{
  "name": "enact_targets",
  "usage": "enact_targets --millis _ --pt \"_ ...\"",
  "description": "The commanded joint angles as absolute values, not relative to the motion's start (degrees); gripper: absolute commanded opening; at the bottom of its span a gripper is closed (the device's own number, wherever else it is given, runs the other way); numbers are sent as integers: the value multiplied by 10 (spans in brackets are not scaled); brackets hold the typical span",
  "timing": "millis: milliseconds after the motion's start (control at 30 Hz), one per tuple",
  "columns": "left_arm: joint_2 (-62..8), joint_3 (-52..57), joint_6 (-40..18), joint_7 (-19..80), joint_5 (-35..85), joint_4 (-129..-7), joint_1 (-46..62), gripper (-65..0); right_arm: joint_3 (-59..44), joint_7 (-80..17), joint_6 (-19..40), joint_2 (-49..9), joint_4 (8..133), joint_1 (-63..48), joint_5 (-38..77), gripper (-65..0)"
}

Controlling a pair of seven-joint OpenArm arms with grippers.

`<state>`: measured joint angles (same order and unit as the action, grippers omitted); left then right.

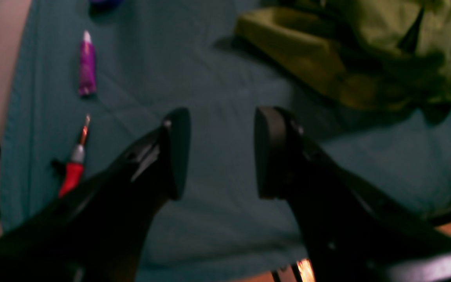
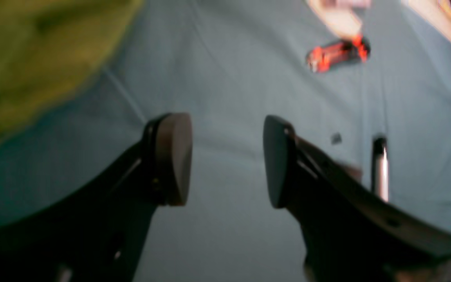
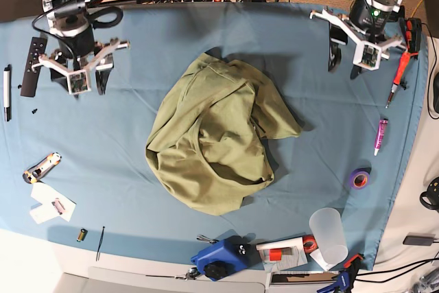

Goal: Layout the t-shirt on the table in an organized manner, then fold the t-shirt properly
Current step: 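Lower both grippers from rest toward the green t-shirt, then grasp the t-shirt edge with the right gripper and pull it outward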

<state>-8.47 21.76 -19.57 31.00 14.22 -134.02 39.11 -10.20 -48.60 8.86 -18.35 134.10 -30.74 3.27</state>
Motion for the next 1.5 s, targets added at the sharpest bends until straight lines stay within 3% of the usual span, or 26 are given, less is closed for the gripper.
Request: enact_targets --millis 0,100,267,400,500,633,967,1233,1467 --pt "-88 219 -196 295 147 -1350 389 -376 -106 -469 98 -189 1348 -297 38 -356" --pt "-88 219 -200 295 175 -1333 375 -376 -105 -465 167 -189 1331 -271 95 -356" --pt "-88 209 -305 295 228 -1283 352 -375 -105 -464 239 -189 1278 -237 165 -357" --pt "-100 144 -329 295 227 -1261 329 -374 -105 -463 293 -189 1226 -208 187 -357" --pt "-106 81 -313 295 166 -1252 301 -374 -104 -466 349 -189 1198 -187 244 -357" --pt "-102 34 -209 295 77 -1252 281 -374 -75 -479 400 -189 1185 -166 270 -357" --pt "-103 33 -77 317 -20 -1252 275 -374 146 -478 400 -189 1185 -110 129 -357" --pt "-103 33 -73 321 -20 -1252 275 -375 270 -459 400 -189 1184 -93 39 -357" --pt "-103 33 -73 321 -19 -1252 275 -375 297 -432 362 -187 1137 -64 -3 -357"
